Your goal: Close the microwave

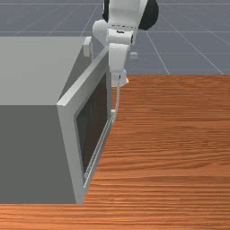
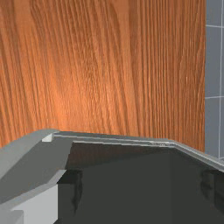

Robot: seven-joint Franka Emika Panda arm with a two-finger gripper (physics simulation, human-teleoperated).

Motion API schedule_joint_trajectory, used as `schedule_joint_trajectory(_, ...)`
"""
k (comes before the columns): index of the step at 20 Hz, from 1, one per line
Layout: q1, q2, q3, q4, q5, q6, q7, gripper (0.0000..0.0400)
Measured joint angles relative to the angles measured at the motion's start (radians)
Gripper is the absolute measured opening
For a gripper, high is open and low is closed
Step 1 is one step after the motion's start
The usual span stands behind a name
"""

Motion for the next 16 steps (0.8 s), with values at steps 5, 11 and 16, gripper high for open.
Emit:
schedule_joint_trajectory(5, -0.018, -0.020, 0.004, 0.284, 0.139, -0.334, -0.124, 0.0400)
schedule_joint_trajectory(11, 0.015, 0.224, 0.055, 0.936, 0.281, -0.841, -0.035, 0.0400)
schedule_joint_trajectory(16, 0.178, 0.280, 0.061, 0.975, 0.124, -0.809, 0.267, 0.0400)
